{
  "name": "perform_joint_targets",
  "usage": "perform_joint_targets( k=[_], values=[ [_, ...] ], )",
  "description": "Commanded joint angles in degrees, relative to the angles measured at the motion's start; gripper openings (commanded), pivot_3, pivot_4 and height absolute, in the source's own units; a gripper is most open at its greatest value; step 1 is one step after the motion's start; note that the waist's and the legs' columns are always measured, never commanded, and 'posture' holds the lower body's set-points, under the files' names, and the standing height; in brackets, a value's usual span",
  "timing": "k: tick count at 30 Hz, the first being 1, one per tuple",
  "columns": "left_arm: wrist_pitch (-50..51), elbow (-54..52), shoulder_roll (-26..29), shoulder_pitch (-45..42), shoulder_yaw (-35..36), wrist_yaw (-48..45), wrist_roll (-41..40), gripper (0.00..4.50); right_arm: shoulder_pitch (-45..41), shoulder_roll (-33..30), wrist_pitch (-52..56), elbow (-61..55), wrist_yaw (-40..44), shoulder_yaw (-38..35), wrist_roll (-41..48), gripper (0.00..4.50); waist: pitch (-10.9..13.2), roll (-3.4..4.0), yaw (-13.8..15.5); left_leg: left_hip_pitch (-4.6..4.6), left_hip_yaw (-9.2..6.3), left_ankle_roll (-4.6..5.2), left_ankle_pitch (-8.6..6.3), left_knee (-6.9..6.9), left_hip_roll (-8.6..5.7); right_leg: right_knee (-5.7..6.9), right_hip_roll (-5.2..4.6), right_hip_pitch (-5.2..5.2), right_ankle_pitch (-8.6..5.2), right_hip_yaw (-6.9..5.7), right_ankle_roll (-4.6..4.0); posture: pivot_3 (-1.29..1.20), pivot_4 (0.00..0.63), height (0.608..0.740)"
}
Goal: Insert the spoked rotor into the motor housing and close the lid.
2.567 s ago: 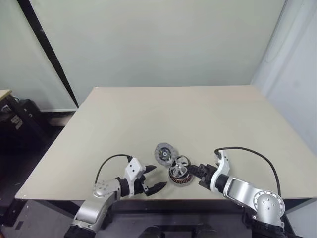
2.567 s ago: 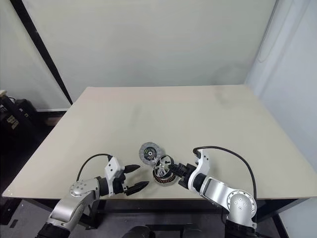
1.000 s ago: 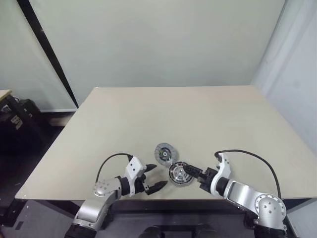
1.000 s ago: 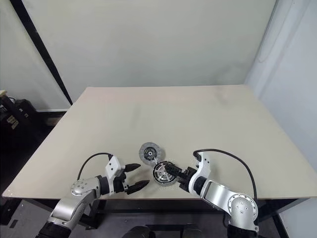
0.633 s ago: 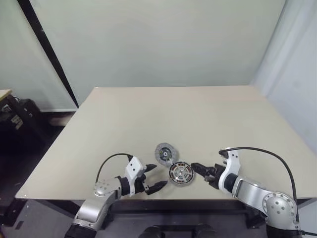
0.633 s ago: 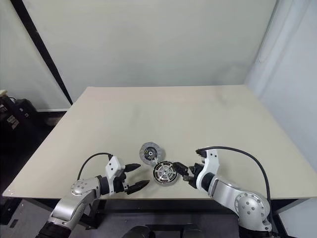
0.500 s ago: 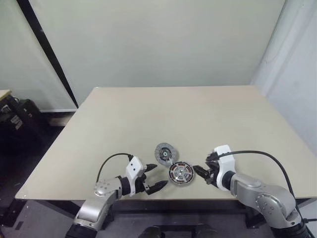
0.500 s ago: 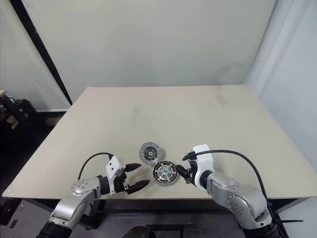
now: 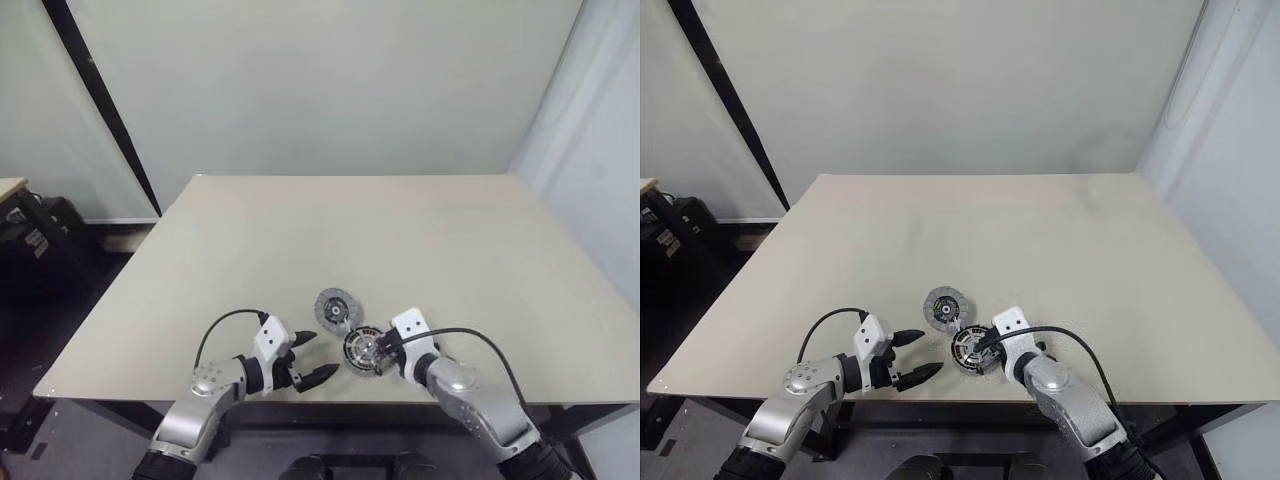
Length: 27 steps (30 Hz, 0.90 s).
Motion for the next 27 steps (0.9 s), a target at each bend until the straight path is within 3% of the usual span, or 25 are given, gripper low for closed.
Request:
perform_joint_targets(
  k=[1,9,27],
  values=[
    [-0.6,-2.2,0.5,-0.4,1.5,0.2,-0.3,4.50,1.1,1.1,-0.2,1.7,1.8,-0.2,-1.9,0.04,0.0,-0.01,0.0,0.08,-0.04,-0.22,-0.13,0.00,0.02,-0.01,0.00,0.06,-0.01,-0.02,-0.01,0.00,0.000,0.740],
    [-1.0,-2.3,0.5,-0.3,2.1,1.3,0.1,4.50,-0.1,2.9,1.5,-5.5,5.6,-4.2,-0.8,0.04,0.0,0.00,0.0,0.00,-0.16,-0.22,-0.13,0.02,0.01,0.00,-0.02,-0.01,-0.01,0.04,0.00,0.00,0.000,0.740],
    [-1.0,-4.6,-0.4,-0.4,2.8,2.3,-0.6,4.50,-0.1,-3.6,5.3,-13.8,10.3,-5.6,-5.0,0.04,0.0,-0.01,0.4,-0.03,-0.12,-0.22,-0.13,0.00,-0.01,-0.02,-0.04,0.00,-0.01,0.00,0.00,0.00,0.000,0.740]
  ],
)
